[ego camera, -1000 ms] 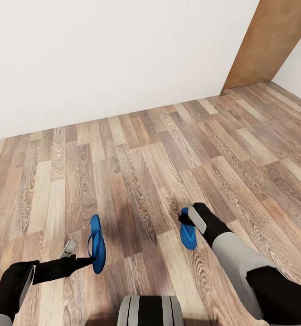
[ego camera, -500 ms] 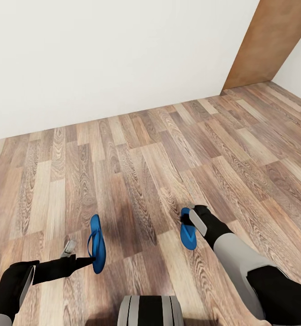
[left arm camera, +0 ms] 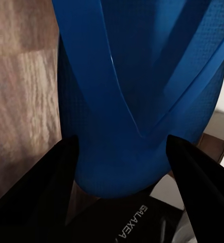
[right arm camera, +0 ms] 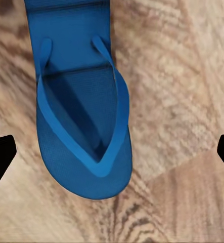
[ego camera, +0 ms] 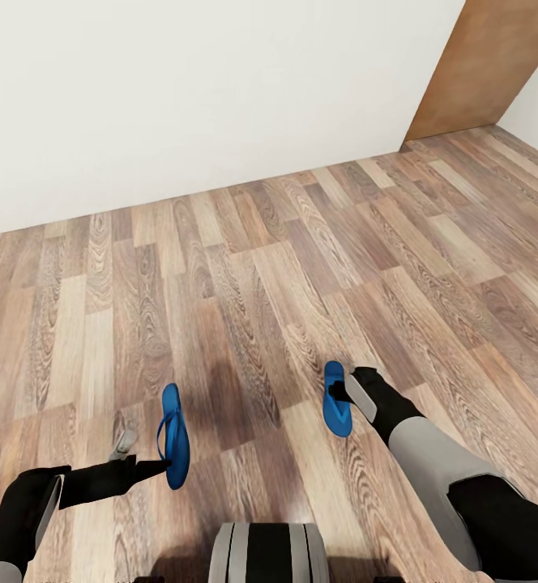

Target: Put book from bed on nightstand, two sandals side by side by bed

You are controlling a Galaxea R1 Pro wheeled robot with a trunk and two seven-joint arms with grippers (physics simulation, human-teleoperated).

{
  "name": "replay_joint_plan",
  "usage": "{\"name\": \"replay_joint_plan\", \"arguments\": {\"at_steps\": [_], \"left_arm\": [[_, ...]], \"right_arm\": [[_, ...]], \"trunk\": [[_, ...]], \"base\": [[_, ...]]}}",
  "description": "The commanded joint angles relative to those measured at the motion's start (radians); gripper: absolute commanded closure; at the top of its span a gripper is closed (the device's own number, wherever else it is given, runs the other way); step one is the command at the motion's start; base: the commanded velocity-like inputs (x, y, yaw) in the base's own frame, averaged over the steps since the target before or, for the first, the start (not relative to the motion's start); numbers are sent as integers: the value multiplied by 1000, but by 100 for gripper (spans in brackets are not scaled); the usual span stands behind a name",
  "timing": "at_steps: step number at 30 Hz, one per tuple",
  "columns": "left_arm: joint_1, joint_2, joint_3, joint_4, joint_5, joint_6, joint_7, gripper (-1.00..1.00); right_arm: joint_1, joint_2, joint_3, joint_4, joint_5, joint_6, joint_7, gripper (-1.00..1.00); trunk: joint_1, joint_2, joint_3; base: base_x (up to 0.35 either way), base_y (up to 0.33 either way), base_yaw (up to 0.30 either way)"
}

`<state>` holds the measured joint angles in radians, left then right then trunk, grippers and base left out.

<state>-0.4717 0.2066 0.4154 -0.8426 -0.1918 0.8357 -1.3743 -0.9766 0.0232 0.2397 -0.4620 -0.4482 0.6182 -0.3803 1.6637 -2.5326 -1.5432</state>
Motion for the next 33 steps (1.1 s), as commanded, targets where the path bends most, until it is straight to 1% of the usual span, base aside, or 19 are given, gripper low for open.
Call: {"name": "replay_joint_plan", "arguments": {"at_steps": [1, 2, 12, 33], "left_arm": [[-1, -1, 3, -1, -10, 10, -8, 100], [-1, -1, 3, -1, -10, 10, -8, 100], [-1, -2, 3, -1, -11, 10, -6, 100], [-1, -2, 3, -1, -11, 9, -6, 100]], "right_arm": [[-1, 0, 8, -1, -10, 3, -9, -100], [-1, 0, 8, -1, -10, 2, -9, -100], [-1, 7, 9, -1, -12, 0, -8, -100], [-12, 7, 10, -1, -12, 1, -8, -100]], "trunk": [[0, -1, -5], [1, -1, -8], [1, -1, -8], [1, -1, -8]], "base": [[0, 0, 0], [0, 0, 0], [0, 0, 0], [0, 0, 0]]}}
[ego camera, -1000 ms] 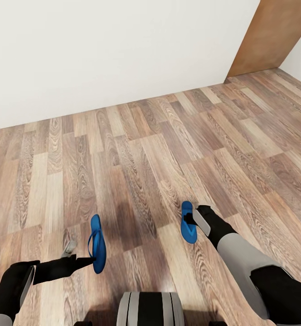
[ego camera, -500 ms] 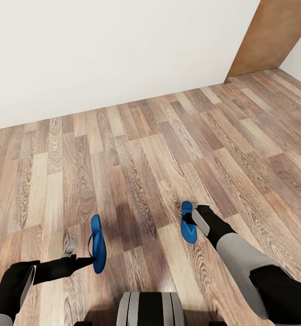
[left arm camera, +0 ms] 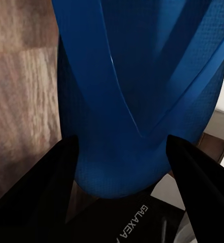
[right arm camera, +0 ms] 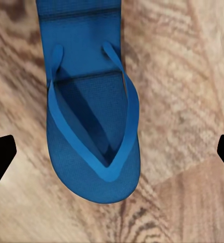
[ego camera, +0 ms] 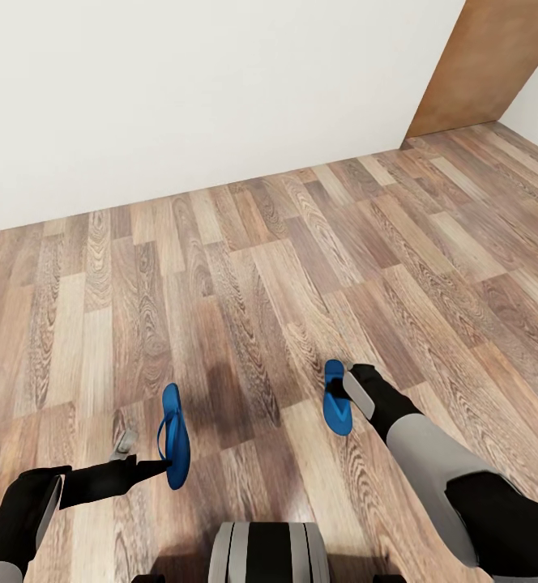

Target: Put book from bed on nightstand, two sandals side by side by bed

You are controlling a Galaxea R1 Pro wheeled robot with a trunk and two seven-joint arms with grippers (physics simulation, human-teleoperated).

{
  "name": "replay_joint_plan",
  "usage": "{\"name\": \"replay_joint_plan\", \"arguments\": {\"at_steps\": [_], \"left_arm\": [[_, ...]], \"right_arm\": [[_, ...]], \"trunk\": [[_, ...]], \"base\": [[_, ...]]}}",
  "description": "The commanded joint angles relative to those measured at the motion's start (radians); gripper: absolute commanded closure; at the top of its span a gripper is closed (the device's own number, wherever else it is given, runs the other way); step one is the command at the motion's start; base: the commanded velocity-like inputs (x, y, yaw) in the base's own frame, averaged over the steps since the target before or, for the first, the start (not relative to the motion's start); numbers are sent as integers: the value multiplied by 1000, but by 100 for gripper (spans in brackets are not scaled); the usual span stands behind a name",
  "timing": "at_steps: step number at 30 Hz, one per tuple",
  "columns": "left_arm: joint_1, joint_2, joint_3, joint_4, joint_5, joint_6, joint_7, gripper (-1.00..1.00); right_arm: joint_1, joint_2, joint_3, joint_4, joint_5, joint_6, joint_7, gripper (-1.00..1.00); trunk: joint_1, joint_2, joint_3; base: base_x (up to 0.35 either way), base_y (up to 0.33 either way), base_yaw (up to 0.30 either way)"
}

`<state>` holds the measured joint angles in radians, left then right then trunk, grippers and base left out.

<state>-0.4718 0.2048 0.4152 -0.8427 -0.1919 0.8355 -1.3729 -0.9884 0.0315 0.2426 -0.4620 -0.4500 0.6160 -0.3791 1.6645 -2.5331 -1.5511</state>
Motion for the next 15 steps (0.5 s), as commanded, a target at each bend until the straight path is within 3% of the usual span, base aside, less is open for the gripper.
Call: {"name": "replay_joint_plan", "arguments": {"at_steps": [1, 15], "left_arm": [[-1, -1, 3, -1, -11, 10, -8, 100], [-1, 0, 4, -1, -11, 10, -8, 100]], "right_arm": [[-2, -1, 7, -1, -11, 3, -9, -100], [-28, -1, 7, -1, -11, 3, -9, -100]], "trunk": [[0, 0, -1], [0, 0, -1]], "base": [[0, 0, 0], [0, 0, 0]]}}
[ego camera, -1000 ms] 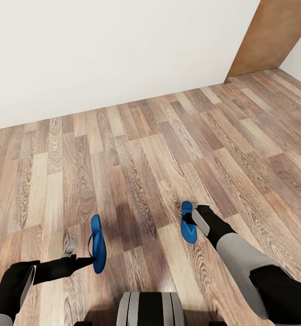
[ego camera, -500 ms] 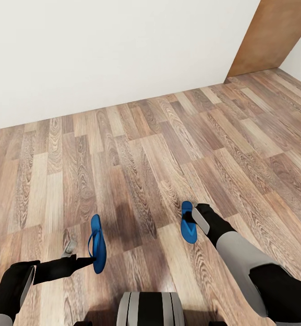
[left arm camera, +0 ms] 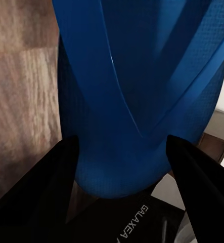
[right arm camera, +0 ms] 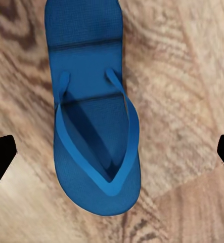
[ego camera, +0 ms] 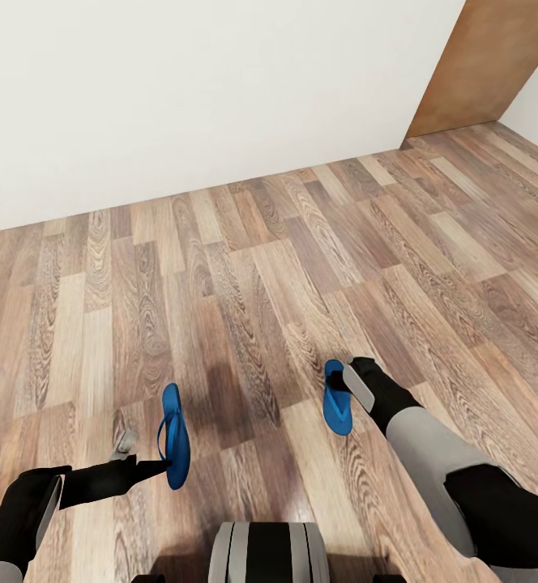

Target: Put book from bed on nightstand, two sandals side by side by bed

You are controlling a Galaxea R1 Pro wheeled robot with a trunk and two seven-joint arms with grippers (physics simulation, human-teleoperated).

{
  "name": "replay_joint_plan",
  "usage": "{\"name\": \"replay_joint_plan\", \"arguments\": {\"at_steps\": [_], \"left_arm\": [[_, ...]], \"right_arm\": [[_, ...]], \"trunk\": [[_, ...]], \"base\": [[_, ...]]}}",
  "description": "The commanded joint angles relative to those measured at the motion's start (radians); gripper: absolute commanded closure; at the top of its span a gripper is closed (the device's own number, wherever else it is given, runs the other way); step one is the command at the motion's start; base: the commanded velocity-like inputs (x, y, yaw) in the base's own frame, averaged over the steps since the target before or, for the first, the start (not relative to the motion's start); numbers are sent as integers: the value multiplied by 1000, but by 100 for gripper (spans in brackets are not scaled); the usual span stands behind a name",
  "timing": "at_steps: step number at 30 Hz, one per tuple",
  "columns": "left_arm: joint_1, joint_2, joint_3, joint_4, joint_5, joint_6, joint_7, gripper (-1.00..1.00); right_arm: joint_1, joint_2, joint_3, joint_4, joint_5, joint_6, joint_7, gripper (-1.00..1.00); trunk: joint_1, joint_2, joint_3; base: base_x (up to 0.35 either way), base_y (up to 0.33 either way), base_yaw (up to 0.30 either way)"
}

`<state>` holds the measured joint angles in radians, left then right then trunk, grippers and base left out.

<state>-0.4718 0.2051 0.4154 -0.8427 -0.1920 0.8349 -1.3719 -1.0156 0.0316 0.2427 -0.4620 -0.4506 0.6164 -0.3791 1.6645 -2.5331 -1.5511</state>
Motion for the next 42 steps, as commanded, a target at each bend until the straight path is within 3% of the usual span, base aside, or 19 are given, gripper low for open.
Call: {"name": "replay_joint_plan", "arguments": {"at_steps": [1, 15, 28, 38, 42], "left_arm": [[-1, -1, 3, -1, -10, 10, -9, 100], [-1, -4, 3, -1, -10, 9, -8, 100], [-1, -6, 3, -1, -10, 10, -7, 100], [-1, -6, 3, -1, -10, 10, -8, 100], [-1, -6, 3, -1, -10, 10, -7, 100]], "right_arm": [[-3, -1, 7, -1, -11, 3, -9, -100], [-20, 7, 7, -3, -13, 3, -9, -100], [-37, 30, 7, -3, -13, 4, -9, -100], [-39, 32, 7, -3, -9, 5, -9, -100], [-40, 31, 7, -3, -8, 4, -9, -100]], "trunk": [[0, 0, -1], [0, 0, -1], [6, -3, -51], [10, -6, -90], [10, -6, -90]], "base": [[0, 0, 0], [0, 0, 0], [0, 0, 0], [0, 0, 0], [0, 0, 0]]}}
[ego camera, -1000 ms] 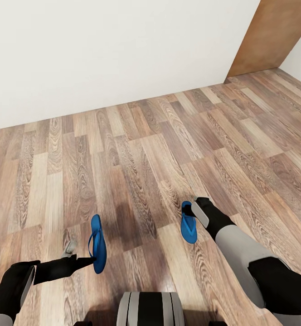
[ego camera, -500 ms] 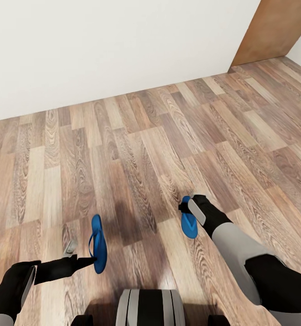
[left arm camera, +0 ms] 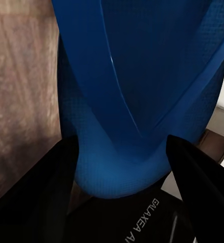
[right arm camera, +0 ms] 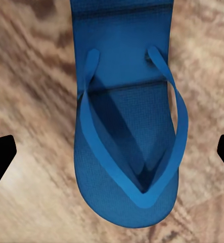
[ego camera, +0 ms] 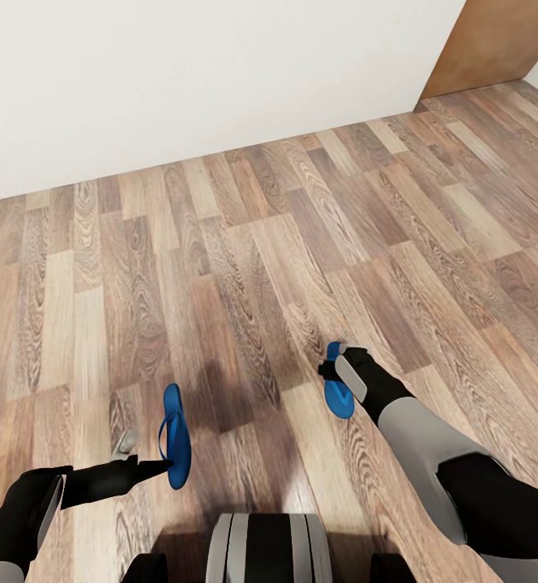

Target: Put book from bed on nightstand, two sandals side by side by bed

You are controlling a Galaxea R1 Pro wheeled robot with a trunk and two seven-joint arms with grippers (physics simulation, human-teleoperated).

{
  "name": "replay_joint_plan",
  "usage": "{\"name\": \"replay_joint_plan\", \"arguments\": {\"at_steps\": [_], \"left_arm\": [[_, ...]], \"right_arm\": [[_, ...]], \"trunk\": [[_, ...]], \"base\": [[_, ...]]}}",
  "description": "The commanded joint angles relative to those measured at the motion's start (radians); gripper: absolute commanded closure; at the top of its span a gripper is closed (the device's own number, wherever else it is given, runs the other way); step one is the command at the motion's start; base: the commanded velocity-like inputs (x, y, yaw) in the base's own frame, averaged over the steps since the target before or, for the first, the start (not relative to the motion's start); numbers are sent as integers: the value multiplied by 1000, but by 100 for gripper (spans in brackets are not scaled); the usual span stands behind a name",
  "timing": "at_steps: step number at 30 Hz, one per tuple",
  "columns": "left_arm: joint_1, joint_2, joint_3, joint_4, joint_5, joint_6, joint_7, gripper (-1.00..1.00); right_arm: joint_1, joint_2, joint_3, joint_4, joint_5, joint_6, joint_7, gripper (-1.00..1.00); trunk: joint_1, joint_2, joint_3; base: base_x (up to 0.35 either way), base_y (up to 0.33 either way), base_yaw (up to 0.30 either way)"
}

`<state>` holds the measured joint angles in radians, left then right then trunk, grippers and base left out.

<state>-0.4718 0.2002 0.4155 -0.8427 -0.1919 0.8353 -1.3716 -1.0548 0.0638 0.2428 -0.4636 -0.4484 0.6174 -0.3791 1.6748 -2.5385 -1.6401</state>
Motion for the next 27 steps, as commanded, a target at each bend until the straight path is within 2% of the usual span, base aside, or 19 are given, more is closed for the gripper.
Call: {"name": "replay_joint_plan", "arguments": {"at_steps": [1, 22, 27], "left_arm": [[-1, -1, 3, -1, -11, 10, -8, 100], [-1, -1, 3, 1, -11, 9, -6, 100], [-1, -1, 3, 1, -12, 8, -6, 100]], "right_arm": [[0, -1, 7, -1, -11, 3, -9, -100], [0, -4, 7, -1, -10, 3, -9, -100], [0, -5, 7, -1, -10, 3, -9, -100]], "trunk": [[0, 0, -1], [0, 0, -1], [2, -1, -20]], "base": [[0, 0, 0], [0, 0, 0], [0, 0, 0]]}}
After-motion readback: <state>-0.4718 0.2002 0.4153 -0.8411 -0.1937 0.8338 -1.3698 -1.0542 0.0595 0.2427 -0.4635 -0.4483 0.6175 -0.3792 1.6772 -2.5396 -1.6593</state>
